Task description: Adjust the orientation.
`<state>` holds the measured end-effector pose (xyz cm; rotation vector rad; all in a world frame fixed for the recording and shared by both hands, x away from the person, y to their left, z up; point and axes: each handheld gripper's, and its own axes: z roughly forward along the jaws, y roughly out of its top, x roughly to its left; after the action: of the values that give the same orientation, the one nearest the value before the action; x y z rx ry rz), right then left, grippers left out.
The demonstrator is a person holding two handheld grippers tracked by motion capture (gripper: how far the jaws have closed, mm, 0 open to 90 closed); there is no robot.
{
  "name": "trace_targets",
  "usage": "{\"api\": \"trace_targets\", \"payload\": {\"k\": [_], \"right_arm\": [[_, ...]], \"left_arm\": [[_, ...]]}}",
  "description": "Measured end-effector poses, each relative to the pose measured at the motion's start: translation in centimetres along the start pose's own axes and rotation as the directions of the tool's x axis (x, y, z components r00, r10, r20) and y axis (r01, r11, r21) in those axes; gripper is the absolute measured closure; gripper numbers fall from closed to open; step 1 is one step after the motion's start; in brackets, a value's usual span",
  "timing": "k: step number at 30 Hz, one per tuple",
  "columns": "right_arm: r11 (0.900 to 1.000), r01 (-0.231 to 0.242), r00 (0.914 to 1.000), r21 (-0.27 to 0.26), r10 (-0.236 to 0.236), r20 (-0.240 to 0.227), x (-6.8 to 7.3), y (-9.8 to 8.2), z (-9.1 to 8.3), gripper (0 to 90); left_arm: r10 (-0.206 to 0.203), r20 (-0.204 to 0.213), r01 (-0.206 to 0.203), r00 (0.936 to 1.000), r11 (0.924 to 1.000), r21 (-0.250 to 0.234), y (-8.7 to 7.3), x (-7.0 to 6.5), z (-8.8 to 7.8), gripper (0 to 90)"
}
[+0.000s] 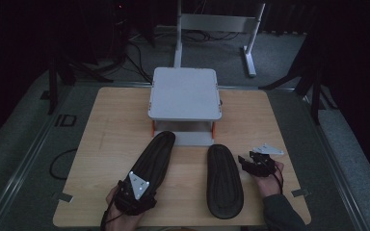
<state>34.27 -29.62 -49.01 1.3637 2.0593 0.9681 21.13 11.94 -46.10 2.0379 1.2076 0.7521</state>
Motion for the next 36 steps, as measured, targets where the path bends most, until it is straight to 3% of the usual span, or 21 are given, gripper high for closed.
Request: {"api": "trace_targets", "payload": {"k": [3, 4, 9, 11, 13, 15, 16, 17, 18, 19, 20, 22, 25, 33, 35, 36], "right_arm": [[1.000, -0.001, 1.0000, 0.001, 0.001, -0.001, 0.0, 0.0, 0.0, 44.7], [1.000, 0.000, 1.0000, 0.002, 0.000, -0.001, 0.0, 0.0, 0.0, 44.7], [1.000, 0.002, 1.0000, 0.001, -0.002, -0.001, 0.0, 0.0, 0.0, 44.6], [1.000, 0.001, 1.0000, 0.001, -0.001, -0.002, 0.0, 0.0, 0.0, 44.7], [1.000, 0.002, 1.0000, 0.003, -0.002, -0.003, 0.0, 0.0, 0.1, 44.6], [1.000, 0.003, 1.0000, 0.003, -0.003, -0.004, 0.0, 0.0, 0.1, 44.7], [1.000, 0.003, 1.0000, 0.003, -0.003, -0.005, 0.1, 0.0, 0.1, 44.6], [1.000, 0.004, 1.0000, 0.004, -0.004, -0.004, 0.1, 0.0, 0.1, 44.6], [1.000, 0.004, 1.0000, 0.004, -0.004, -0.004, 0.1, 0.0, 0.1, 44.6], [1.000, 0.004, 1.0000, 0.004, -0.004, -0.004, 0.1, 0.0, 0.1, 44.6], [1.000, 0.004, 1.0000, 0.004, -0.004, -0.004, 0.1, 0.0, 0.1, 44.6], [1.000, 0.005, 1.0000, 0.006, -0.005, -0.004, 0.1, 0.0, 0.2, 44.6], [1.000, 0.008, 1.0000, 0.009, -0.008, -0.006, 0.2, 0.0, 0.2, 44.6], [1.000, 0.009, 0.9999, 0.009, -0.009, -0.008, 0.2, 0.0, 0.2, 44.6], [1.000, 0.010, 0.9999, 0.008, -0.010, -0.009, 0.2, 0.0, 0.2, 44.5], [1.000, 0.009, 0.9999, 0.008, -0.009, -0.008, 0.2, 0.0, 0.2, 44.5]], "left_arm": [[-0.025, 0.002, 0.025, 0.9997, 0.9996, -0.016, -0.1, 0.7, -0.2, 44.0], [-0.044, 0.005, 0.044, 0.9990, 0.9988, -0.021, -0.1, 1.5, -0.2, 47.8], [-0.043, -0.001, 0.043, 0.9991, 0.9984, -0.037, 0.1, 2.8, -0.5, 52.5], [-0.054, -0.016, 0.053, 0.9984, 0.9971, -0.054, 0.2, 3.3, -1.0, 56.5], [-0.083, -0.055, 0.079, 0.9950, 0.9945, -0.070, 0.2, 4.8, -1.8, 59.9], [-0.091, -0.071, 0.087, 0.9933, 0.9941, -0.065, 0.1, 5.3, -1.9, 59.5], [-0.109, -0.109, 0.103, 0.9881, 0.9930, -0.058, -0.1, 6.4, -1.9, 59.2], [-0.109, -0.109, 0.103, 0.9881, 0.9930, -0.058, -0.1, 6.4, -1.9, 59.1], [-0.117, -0.138, 0.111, 0.9835, 0.9926, -0.048, -0.3, 7.3, -1.8, 58.5], [-0.117, -0.138, 0.111, 0.9835, 0.9926, -0.048, -0.3, 7.3, -1.8, 57.3], [-0.143, -0.154, 0.137, 0.9776, 0.9894, -0.047, -0.5, 8.5, -1.6, 56.3], [-0.150, -0.159, 0.144, 0.9758, 0.9883, -0.052, -0.5, 8.9, -1.5, 54.7], [-0.175, -0.185, 0.167, 0.9671, 0.9843, -0.058, -0.1, 10.5, -1.0, 52.1], [-0.202, -0.184, 0.187, 0.9619, 0.9777, -0.096, 0.7, 11.6, -0.6, 46.6], [-0.213, -0.206, 0.191, 0.9551, 0.9743, -0.119, 1.0, 11.7, -0.8, 45.2], [-0.213, -0.206, 0.191, 0.9551, 0.9743, -0.119, 1.0, 11.7, -0.8, 45.1]]}}
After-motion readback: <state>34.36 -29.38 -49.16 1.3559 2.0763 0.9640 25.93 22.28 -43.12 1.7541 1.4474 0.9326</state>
